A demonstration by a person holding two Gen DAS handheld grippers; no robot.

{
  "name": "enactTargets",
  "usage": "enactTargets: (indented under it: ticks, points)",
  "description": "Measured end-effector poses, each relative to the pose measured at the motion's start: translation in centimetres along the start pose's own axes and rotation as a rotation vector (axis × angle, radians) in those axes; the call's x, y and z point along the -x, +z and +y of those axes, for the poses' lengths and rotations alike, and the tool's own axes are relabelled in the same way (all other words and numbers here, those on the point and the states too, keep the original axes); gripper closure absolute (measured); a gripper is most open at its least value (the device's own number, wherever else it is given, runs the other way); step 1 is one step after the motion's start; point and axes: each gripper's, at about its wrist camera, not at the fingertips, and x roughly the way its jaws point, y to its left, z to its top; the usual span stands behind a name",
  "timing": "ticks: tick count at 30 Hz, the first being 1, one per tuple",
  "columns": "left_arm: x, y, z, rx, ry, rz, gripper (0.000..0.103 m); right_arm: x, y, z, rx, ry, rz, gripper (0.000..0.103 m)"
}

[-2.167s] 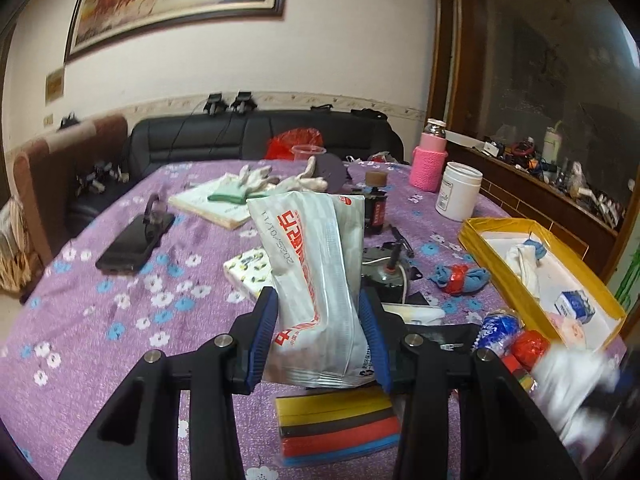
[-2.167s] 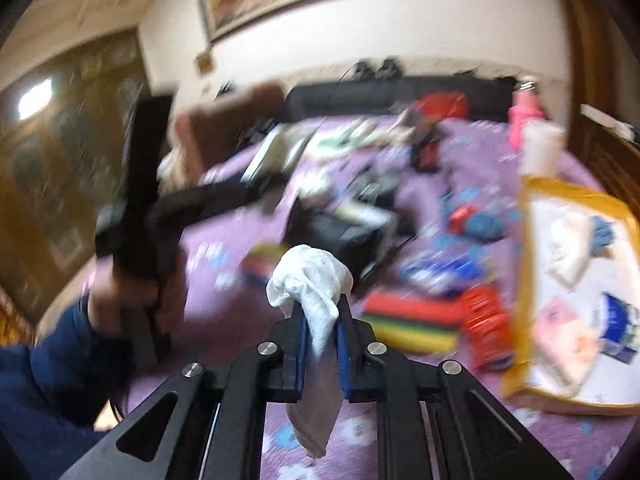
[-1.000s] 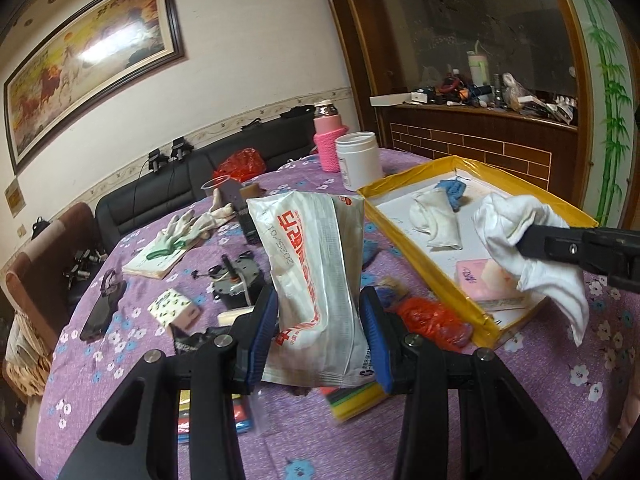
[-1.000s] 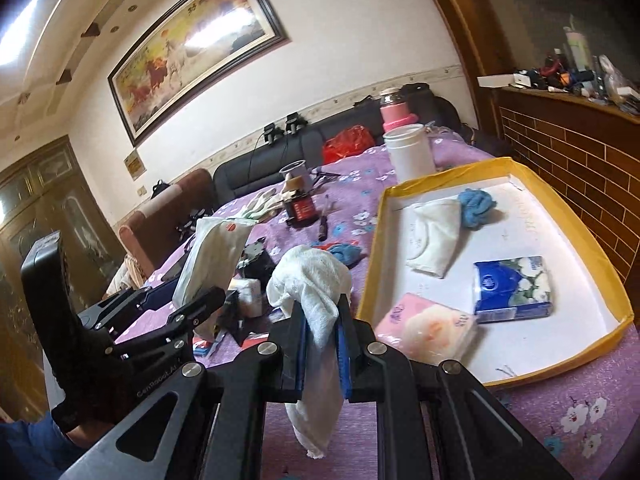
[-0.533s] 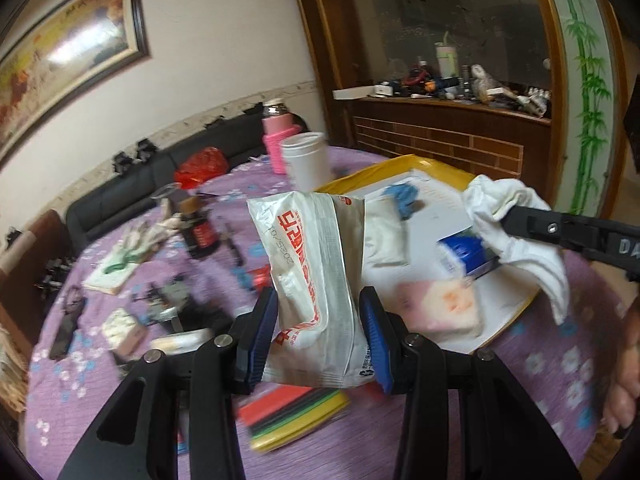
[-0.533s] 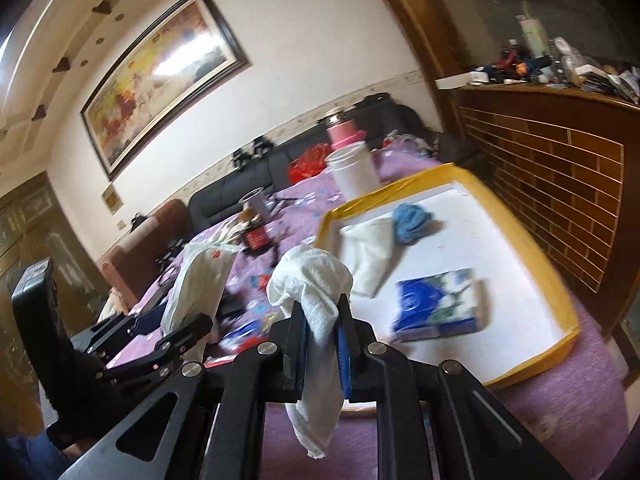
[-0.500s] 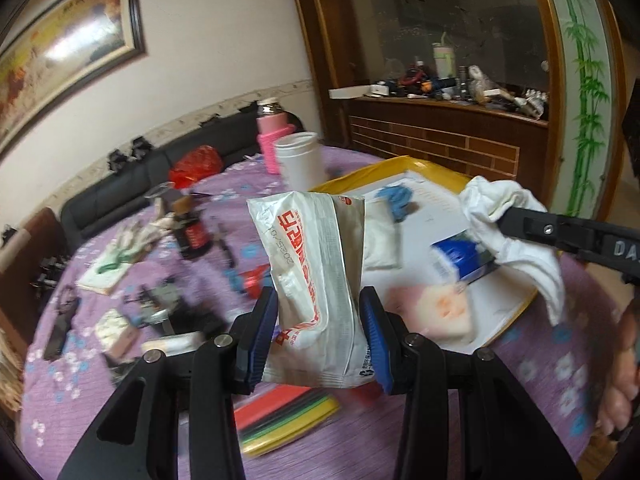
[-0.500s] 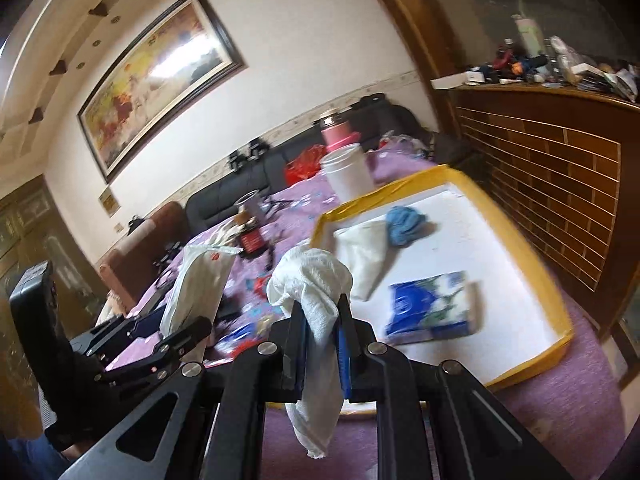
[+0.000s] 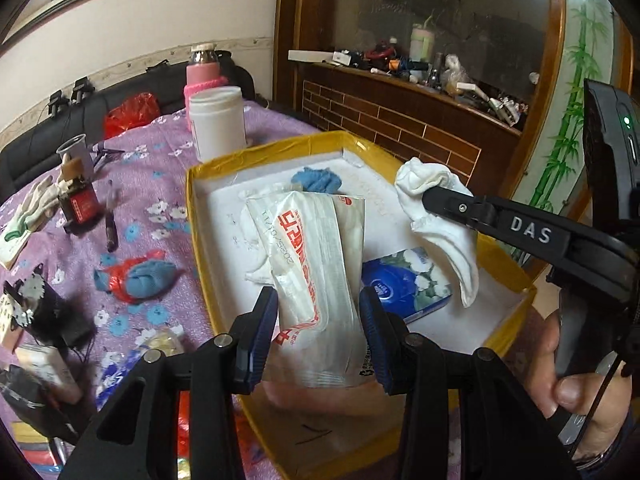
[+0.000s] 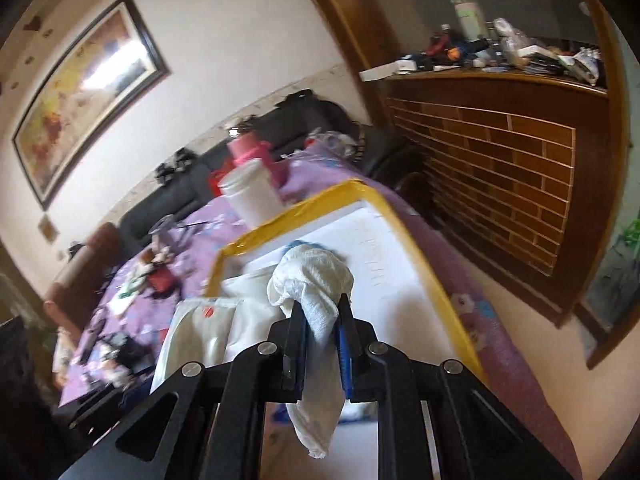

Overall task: Organize soft objects
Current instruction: 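Carry the bag and cloth over the tray and open both grippers, then withdraw both grippers from the tray toward the table items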

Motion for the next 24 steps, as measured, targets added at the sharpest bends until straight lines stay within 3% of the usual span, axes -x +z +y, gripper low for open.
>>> enactTargets:
  ticks: [8, 10, 12, 20, 24]
  points:
    - [-0.9, -0.6, -0.7, -0.049, 0.0, -0.02, 0.057, -1.9, -0.3, -1.0, 0.016, -0.071, -0.018, 0.086]
    - [-0.7, -0.6, -0.8, -0.055, -0.005, -0.034, 0.039, -2.0, -0.3, -1.2, 0.005, -0.068, -0.015, 0.081]
    - [-0.4, -0.6, -0.8, -0.056, -0.002, -0.055, 0.033, -1.9, -0.2, -1.4, -0.01, -0.052, -0.017, 0.064]
    - [1.4, -0.1, -0.6, -0.05, -0.004, -0.08, 0.033, 0.5, -0.3, -0.5, 0.02, -0.045, -0.146, 0.062]
    - [3.3, 0.0, -0.9, -0.074, 0.014, -0.097, 0.033, 1.9, -0.2, -0.3, 0.02, -0.045, -0.22, 0.04]
